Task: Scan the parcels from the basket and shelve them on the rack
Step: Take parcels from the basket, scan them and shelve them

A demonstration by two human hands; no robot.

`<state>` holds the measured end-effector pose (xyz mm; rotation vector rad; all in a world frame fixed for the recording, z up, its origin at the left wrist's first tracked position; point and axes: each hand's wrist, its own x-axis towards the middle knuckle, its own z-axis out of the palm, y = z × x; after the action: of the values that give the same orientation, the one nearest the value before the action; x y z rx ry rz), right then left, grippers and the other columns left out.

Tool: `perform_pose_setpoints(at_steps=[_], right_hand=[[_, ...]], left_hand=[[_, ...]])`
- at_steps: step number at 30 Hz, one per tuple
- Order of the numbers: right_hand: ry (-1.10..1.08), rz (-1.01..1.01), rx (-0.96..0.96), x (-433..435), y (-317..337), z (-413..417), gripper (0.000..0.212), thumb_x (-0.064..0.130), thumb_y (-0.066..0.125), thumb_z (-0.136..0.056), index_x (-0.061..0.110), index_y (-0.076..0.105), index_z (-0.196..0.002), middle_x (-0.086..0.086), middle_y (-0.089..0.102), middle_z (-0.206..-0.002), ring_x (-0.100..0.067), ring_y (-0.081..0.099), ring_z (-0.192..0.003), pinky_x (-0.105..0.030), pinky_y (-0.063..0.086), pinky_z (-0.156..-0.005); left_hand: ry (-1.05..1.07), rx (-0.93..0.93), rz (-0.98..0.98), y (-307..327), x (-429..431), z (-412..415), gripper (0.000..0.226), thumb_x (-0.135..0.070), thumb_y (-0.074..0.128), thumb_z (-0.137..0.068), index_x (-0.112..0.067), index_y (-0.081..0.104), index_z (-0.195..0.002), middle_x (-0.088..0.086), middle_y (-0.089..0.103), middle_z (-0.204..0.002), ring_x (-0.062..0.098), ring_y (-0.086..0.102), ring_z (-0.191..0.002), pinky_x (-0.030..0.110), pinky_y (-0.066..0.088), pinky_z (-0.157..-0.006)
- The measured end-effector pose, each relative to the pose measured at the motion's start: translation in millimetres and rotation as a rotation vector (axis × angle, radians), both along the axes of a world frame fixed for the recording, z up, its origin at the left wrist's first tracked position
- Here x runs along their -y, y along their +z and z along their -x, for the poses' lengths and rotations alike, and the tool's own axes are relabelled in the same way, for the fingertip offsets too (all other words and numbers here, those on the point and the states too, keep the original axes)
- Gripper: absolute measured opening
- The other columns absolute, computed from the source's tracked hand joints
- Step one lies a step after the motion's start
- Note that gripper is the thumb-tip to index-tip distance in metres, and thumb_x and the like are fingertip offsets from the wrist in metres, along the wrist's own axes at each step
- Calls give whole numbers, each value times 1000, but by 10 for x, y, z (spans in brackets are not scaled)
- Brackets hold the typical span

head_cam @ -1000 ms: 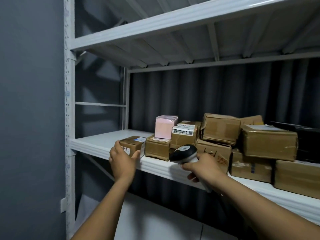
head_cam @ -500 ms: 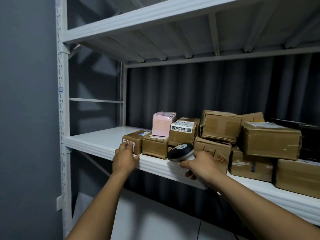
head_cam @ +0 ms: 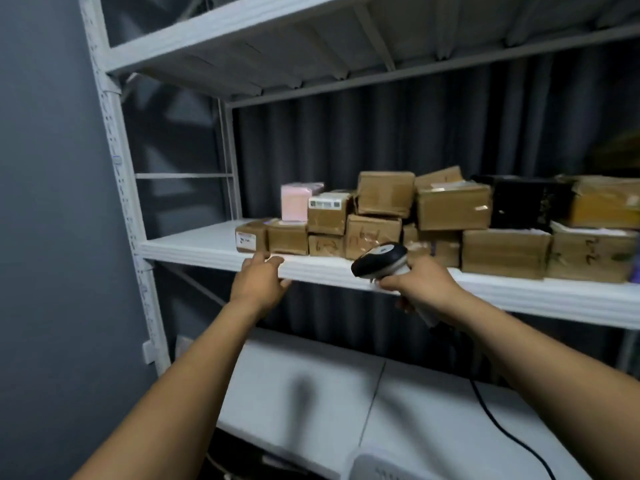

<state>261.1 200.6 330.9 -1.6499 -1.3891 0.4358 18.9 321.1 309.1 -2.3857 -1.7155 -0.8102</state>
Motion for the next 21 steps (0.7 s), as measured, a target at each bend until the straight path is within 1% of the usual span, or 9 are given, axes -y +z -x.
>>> perform_pose_setpoints(at_steps=[2, 6, 8, 11, 13, 15, 17, 19, 21], right_hand=[[-17, 48, 30, 349, -167, -92, 21, 20, 78, -75, 5, 70, -87, -5, 63, -56, -18, 59, -44, -20, 43, -44], [4, 181, 102, 1114, -586, -269, 18, 19, 78, -76, 6, 67, -84, -5, 60, -53, -11, 52, -36, -15, 37, -37], [9, 249, 126, 1453, -847, -382, 17, 18, 77, -77, 5, 68, -85, -7, 62, -55, -14, 56, -41, -18, 43, -40], [15, 334, 127, 1864, -1280, -574, 16, 16, 77, -77, 7, 68, -88, -6, 66, -64, -15, 62, -48, -25, 53, -46], [20, 393, 146, 2103, -1546, -706, 20, 18, 77, -76, 8, 70, -92, -11, 71, -77, -15, 64, -51, -25, 53, -47], [6, 431, 144, 2291, -1783, -834, 22, 19, 77, -76, 8, 69, -94, -13, 72, -83, -15, 64, -51, -25, 52, -47], [-3, 465, 147, 2450, -2000, -936, 21, 18, 78, -76, 8, 69, -92, -10, 70, -78, -14, 63, -49, -24, 51, -46], [-11, 496, 147, 2618, -2269, -1080, 19, 19, 79, -75, 11, 69, -89, -3, 67, -71, -9, 62, -47, -22, 49, -48], [-18, 538, 157, 2755, -2529, -1201, 20, 21, 79, -74, 15, 68, -90, 0, 66, -76, -8, 61, -54, -23, 48, -54]], left_hand=[[-47, -46, 36, -196, 325, -129, 52, -36, 60, -91, -17, 48, -138, 10, 40, -144, 32, 40, -129, 43, 40, -104], [-142, -118, 111, -693, 1002, -479, 52, -36, 59, -92, -19, 47, -139, 8, 38, -145, 32, 38, -130, 44, 40, -104], [-189, -161, 145, -992, 1297, -656, 51, -36, 57, -93, -20, 46, -140, 7, 37, -145, 31, 37, -130, 42, 41, -103], [-239, -246, 180, -1435, 1638, -900, 53, -38, 55, -94, -20, 44, -142, 5, 37, -146, 28, 37, -131, 40, 42, -102], [-260, -283, 225, -1707, 1826, -1063, 53, -38, 55, -94, -21, 43, -142, 5, 37, -147, 27, 37, -132, 39, 41, -101], [-284, -300, 258, -1952, 1967, -1198, 52, -39, 55, -94, -22, 43, -142, 5, 37, -147, 27, 36, -133, 39, 40, -101], [-313, -340, 291, -2196, 2083, -1296, 53, -39, 55, -94, -22, 43, -143, 6, 37, -147, 27, 36, -133, 39, 40, -101], [-349, -383, 354, -2543, 2220, -1457, 53, -38, 55, -94, -22, 42, -143, 6, 37, -147, 28, 37, -132, 39, 40, -102], [-391, -420, 411, -2889, 2364, -1586, 54, -38, 56, -93, -22, 43, -143, 6, 39, -146, 28, 39, -131, 39, 41, -102]])
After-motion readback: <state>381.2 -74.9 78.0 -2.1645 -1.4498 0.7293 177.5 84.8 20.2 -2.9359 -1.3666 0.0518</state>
